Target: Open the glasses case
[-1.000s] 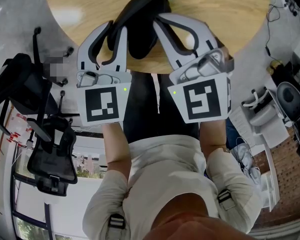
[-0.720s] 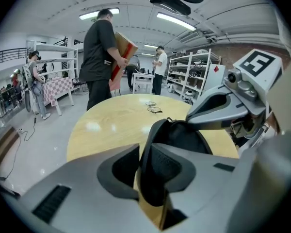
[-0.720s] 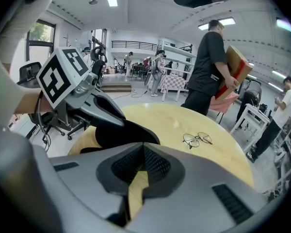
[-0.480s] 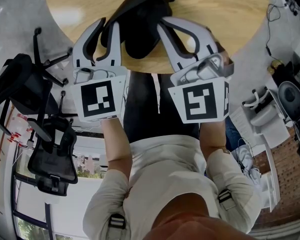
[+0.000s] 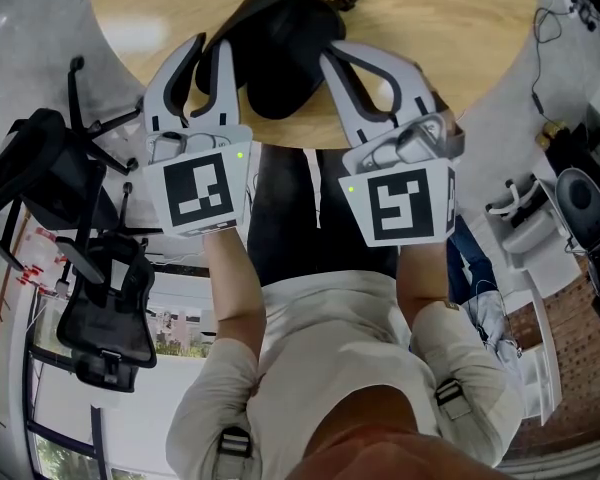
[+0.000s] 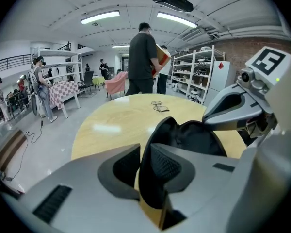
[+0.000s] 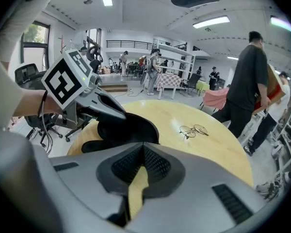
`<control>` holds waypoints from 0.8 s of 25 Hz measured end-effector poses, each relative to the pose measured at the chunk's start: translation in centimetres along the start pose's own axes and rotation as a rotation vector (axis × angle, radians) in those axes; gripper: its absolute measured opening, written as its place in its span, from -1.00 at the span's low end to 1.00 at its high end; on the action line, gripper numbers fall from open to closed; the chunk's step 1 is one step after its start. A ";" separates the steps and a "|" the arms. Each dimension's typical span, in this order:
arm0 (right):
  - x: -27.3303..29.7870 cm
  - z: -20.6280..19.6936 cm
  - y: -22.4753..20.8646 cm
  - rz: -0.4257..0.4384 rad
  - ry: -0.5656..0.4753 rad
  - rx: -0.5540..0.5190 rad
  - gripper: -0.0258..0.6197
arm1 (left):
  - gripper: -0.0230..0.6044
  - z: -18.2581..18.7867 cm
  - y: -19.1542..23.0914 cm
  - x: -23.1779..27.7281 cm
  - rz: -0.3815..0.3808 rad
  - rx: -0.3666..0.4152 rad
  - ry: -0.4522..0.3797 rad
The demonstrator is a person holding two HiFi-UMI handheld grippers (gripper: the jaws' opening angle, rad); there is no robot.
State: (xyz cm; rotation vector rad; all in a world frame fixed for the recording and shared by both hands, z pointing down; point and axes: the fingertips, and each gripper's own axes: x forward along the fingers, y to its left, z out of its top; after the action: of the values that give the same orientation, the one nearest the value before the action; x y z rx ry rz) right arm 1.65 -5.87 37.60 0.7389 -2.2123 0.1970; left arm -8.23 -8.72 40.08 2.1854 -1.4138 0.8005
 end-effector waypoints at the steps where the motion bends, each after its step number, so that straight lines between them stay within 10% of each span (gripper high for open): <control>1: 0.0 -0.1 0.0 0.000 0.001 0.003 -0.86 | -0.69 0.0 0.0 0.1 0.003 0.001 0.001; 20: 0.2 -2.1 0.0 -0.022 0.027 0.075 -0.86 | -0.74 -0.7 0.1 0.4 0.020 0.040 0.008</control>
State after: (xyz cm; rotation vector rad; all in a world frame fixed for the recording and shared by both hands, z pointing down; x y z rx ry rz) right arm 2.92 -5.21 39.19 0.7965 -2.1802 0.2788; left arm -8.33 -8.57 40.88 2.1991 -1.4295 0.8506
